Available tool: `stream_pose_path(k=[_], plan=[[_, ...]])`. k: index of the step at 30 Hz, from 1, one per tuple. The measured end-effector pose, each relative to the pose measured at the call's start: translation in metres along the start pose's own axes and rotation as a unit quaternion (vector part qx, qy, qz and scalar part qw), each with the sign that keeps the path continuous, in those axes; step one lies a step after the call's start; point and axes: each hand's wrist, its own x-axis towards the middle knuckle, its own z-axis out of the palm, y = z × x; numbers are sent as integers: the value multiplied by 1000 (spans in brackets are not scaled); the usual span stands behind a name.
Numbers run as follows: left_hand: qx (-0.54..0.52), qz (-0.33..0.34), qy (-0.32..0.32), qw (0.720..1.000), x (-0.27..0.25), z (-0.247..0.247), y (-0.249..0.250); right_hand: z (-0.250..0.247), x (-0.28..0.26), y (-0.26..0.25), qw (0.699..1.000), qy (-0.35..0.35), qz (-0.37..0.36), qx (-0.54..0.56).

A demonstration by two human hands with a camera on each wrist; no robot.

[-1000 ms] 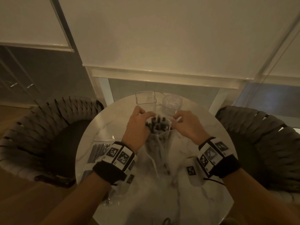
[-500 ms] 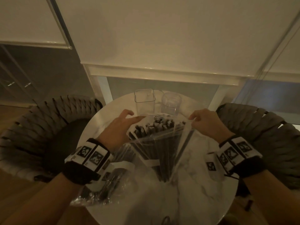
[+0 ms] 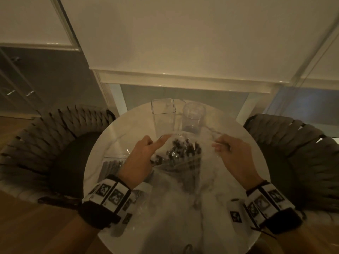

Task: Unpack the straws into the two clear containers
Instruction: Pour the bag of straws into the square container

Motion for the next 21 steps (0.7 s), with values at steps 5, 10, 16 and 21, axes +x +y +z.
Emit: stream_pose_path(k=[5, 10, 16, 21], plan=[[-180, -2, -62, 982, 7, -20, 11, -5, 5, -8, 999, 13, 24, 39], [-230, 16, -78, 970, 15, -10, 35, 0, 4, -40, 962, -167, 45, 209], [49, 21, 20, 998, 6, -28, 7, -23, 14, -4, 997, -80, -12, -14], [-18, 0, 12, 1000, 3, -17, -6, -11, 6, -7, 998, -50, -4, 25]])
